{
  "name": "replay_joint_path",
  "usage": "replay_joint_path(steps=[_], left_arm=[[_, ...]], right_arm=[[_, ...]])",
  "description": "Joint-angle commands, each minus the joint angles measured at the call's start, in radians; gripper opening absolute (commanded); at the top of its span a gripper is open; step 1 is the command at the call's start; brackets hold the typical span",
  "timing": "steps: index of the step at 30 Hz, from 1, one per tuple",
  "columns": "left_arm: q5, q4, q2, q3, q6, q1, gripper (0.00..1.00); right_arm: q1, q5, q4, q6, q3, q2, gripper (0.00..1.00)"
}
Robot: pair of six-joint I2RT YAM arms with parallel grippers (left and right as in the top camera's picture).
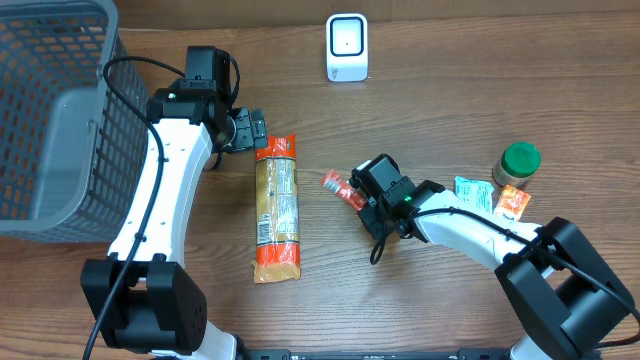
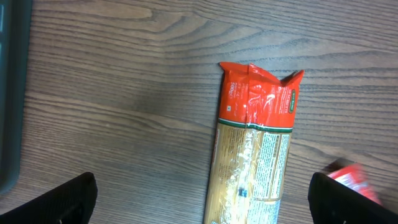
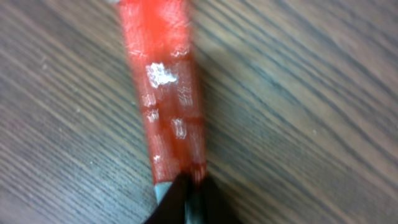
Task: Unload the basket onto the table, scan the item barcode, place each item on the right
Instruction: 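Lift the red snack bar and carry it right with the right gripper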
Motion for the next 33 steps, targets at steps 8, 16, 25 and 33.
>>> replay_joint_path(steps=[8,16,25,33], left_arm=[[-0.007,0.000,-0.012,0.015,0.005,0.000,1.00],[-0.007,0.000,-0.012,0.015,0.005,0.000,1.00],[-0.007,0.000,-0.012,0.015,0.005,0.000,1.00],[-0.007,0.000,-0.012,0.015,0.005,0.000,1.00]], right_arm=[[-0.006,-0.018,-0.045,0.005,-0.003,-0.235,0.03],[-0.007,-0.129,-0.085,0.021,-0.003,-0.386,0.04],[-0.009,-0.129,-0.198,0.042,-0.003,-0.393,0.03],[-0.088,-0.308,-0.300,-0.088,-0.003,-0.468,0.03]])
